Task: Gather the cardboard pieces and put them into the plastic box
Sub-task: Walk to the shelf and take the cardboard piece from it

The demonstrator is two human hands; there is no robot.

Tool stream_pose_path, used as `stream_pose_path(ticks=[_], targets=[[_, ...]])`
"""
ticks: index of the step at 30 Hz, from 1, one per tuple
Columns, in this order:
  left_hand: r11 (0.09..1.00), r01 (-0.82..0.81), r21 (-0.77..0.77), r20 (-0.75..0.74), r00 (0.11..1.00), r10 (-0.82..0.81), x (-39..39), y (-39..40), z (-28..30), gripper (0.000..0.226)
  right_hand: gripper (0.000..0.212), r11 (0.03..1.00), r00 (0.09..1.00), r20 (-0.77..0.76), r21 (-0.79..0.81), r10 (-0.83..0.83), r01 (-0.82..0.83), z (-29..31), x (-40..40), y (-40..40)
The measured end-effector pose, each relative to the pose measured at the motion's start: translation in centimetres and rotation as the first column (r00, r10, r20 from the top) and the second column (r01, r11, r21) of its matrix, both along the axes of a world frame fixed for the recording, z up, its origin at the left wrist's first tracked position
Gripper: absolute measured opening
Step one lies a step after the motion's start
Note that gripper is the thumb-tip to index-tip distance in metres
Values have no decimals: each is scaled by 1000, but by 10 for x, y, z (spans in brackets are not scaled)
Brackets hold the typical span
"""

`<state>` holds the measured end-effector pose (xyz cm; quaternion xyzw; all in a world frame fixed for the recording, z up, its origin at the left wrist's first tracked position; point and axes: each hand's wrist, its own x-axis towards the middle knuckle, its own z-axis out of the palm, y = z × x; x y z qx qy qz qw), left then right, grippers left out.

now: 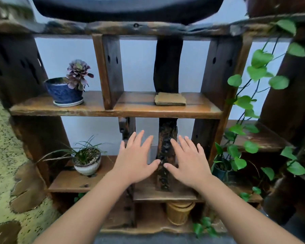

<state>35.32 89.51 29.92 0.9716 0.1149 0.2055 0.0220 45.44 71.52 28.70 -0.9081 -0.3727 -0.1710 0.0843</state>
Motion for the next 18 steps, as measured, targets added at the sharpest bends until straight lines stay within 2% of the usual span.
stream_pose_path(ticks=[10,13,18], targets=[[995,32,98,98,994,-42,69,33,83,83,85,993,987,162,114,-19,1,86,67,33],[988,61,142,82,994,-73,81,35,90,81,84,997,982,186,78,-13,-2,92,82,38],[993,54,101,55,997,-60,125,60,116,78,87,999,990,139,48,-18,12,106,129,57]])
